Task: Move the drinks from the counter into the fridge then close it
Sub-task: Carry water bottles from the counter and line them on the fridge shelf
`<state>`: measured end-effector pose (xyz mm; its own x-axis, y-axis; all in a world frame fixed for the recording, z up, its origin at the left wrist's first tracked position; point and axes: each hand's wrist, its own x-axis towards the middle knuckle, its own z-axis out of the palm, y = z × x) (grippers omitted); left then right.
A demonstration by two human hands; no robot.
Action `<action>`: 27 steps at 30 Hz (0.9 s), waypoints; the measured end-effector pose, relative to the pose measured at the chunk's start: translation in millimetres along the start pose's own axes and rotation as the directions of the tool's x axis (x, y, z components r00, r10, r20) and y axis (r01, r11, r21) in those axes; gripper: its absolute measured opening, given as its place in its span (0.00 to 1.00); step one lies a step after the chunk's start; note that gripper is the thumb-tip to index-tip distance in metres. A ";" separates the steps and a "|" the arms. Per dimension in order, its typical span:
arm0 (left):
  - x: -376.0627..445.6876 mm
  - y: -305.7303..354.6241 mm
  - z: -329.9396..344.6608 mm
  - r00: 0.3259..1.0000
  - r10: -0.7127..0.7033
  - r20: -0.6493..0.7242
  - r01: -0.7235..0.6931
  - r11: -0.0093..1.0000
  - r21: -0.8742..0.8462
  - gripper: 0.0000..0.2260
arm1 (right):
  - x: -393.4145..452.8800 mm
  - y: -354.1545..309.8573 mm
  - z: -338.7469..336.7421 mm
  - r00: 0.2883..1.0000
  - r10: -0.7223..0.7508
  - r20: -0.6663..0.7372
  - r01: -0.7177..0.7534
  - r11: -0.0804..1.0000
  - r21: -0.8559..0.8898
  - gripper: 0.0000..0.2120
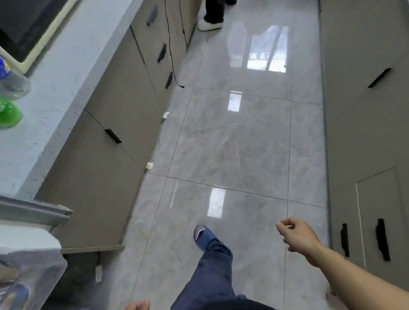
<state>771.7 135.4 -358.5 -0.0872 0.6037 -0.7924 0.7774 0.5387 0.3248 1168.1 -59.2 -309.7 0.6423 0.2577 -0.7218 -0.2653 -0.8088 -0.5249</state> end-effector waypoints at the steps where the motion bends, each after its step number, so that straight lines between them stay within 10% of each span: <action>1: 5.7 12.6 1.2 1.000 -0.019 0.000 0.019 1.000 -0.019 0.09 | 8.2 -9.7 -2.2 1.000 0.002 0.005 -0.002 1.000 -0.018 0.10; 17: 53.2 255.3 -16.1 0.998 0.008 -0.061 -0.032 0.918 -0.396 0.09 | 182.0 -195.3 -7.3 0.990 -0.040 0.134 0.094 0.899 -0.428 0.10; 27: 28.0 263.6 30.8 0.909 -0.365 -0.204 0.171 0.770 -0.614 0.12 | 295.4 -366.7 60.7 0.877 -0.157 0.455 0.426 0.694 -0.581 0.08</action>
<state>993.4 276.2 -311.0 -0.4896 0.4718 -0.7332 0.2011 0.8794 0.4316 1411.5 345.6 -357.7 0.2775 0.5932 -0.7557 0.5072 -0.7585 -0.4092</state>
